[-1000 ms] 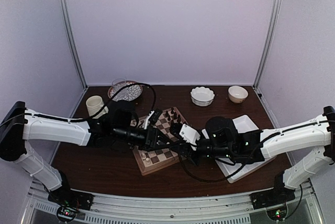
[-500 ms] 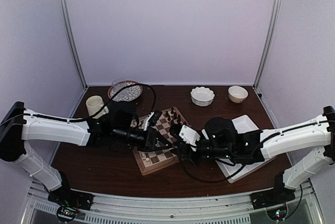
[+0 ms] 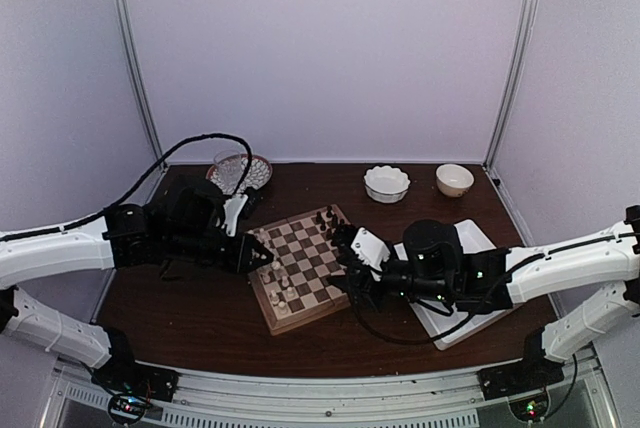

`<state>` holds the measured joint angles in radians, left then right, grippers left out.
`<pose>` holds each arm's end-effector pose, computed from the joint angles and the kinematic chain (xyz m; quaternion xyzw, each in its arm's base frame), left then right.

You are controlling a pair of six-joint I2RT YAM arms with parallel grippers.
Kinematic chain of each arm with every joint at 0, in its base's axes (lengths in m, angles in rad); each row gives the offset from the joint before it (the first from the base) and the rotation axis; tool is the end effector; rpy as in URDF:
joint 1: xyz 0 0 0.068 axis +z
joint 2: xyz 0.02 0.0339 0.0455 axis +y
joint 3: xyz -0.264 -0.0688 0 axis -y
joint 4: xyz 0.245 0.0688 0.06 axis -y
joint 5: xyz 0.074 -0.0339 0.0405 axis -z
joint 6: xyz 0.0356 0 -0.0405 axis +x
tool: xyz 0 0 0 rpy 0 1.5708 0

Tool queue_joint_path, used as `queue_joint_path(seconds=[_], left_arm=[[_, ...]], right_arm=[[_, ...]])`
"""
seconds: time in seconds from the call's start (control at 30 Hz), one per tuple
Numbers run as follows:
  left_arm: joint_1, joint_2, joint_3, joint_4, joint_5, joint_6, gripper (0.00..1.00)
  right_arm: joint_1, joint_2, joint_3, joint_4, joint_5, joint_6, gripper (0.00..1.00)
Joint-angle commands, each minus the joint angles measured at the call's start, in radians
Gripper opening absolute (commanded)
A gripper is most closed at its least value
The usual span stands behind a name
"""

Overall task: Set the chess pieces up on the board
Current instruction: Pass from the right arm to the left, then place the bishop on f1.

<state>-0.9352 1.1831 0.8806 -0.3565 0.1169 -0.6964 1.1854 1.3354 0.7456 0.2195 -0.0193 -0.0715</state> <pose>0.1501 -0.2104 0.2752 0.1323 0.8869 -0.3560 0.2630 0.1112 0.2760 0.2442 -0.4895 0.6643 0.3053 0.4752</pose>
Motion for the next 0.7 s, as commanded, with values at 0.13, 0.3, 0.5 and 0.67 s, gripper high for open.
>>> queue_joint_path(seconds=[0.13, 0.3, 0.5, 0.67], left_arm=[[0.022, 0.021, 0.050, -0.198, -0.229, 0.133, 0.00], [0.038, 0.100, 0.034, -0.166, -0.201, 0.128, 0.00], [0.044, 0.185, 0.029, -0.102, -0.159, 0.121, 0.00], [0.045, 0.237, 0.038, -0.072, -0.168, 0.121, 0.00]], right_arm=[[0.004, -0.056, -0.049, 0.064, 0.110, 0.032, 0.45], [0.003, -0.064, -0.057, 0.070, 0.134, 0.033, 0.46], [0.004, -0.064, -0.058, 0.073, 0.137, 0.036, 0.46], [0.005, -0.064, -0.058, 0.073, 0.136, 0.036, 0.46]])
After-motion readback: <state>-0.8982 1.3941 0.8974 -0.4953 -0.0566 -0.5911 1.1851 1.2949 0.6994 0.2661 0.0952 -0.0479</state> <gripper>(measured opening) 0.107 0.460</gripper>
